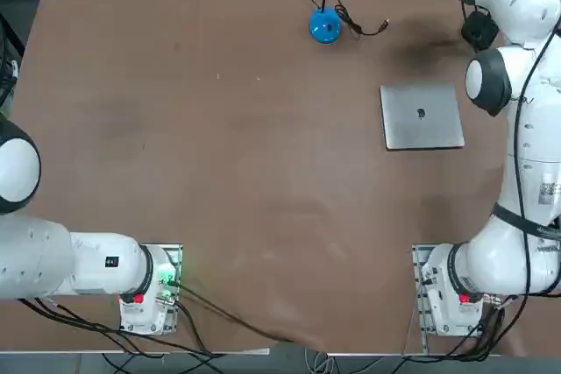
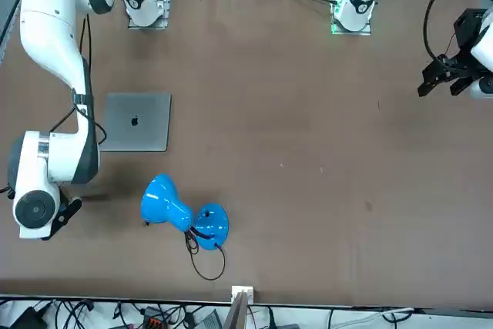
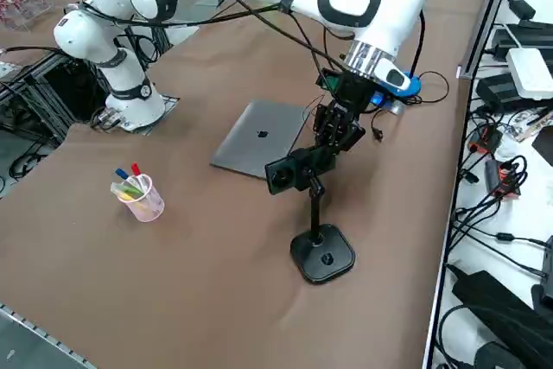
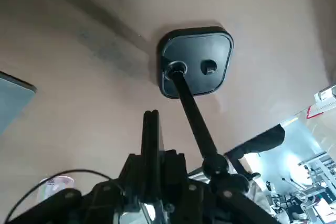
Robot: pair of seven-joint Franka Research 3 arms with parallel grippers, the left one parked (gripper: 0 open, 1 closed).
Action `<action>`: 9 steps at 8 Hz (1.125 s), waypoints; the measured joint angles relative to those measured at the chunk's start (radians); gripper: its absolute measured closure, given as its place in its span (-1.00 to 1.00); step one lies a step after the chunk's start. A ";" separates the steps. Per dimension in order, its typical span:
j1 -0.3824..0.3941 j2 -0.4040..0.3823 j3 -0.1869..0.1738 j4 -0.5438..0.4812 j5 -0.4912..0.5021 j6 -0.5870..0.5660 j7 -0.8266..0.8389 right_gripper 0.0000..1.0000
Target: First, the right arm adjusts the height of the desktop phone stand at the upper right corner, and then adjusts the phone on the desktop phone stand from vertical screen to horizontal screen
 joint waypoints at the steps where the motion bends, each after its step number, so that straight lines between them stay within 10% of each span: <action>1: 0.000 -0.003 0.000 0.000 0.000 -0.004 0.000 0.55; 3: 0.002 -0.016 0.000 0.000 0.000 -0.013 0.000 0.39; 7: 0.007 -0.039 0.000 0.003 0.000 -0.030 0.000 -0.98; 9: 0.007 -0.067 -0.001 0.006 0.041 -0.056 0.000 -1.00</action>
